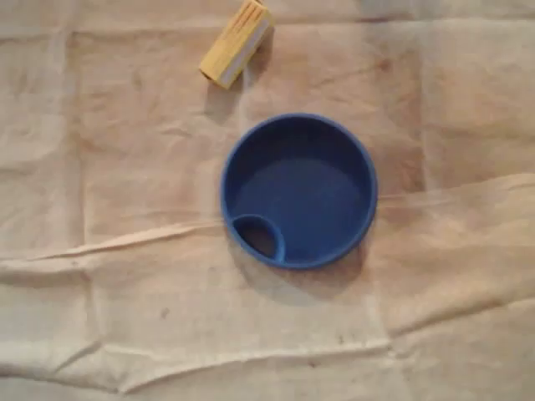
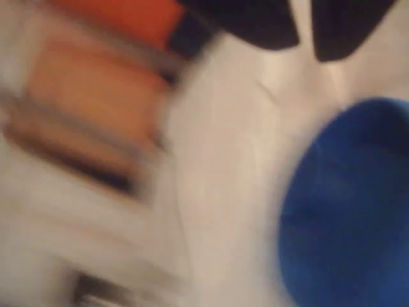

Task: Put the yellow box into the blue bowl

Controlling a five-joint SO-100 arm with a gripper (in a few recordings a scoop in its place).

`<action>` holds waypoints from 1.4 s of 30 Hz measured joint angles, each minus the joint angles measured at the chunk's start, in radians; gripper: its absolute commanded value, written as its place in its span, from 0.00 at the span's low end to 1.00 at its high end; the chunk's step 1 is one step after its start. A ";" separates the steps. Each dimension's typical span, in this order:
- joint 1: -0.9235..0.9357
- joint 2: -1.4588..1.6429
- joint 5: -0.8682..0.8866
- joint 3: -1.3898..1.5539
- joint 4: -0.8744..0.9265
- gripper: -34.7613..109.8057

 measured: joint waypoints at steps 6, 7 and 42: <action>0.029 -0.057 -0.273 -0.002 0.055 0.24; 0.041 -0.060 -0.328 -0.002 0.060 0.24; 0.664 -0.422 -1.387 -0.061 0.071 0.24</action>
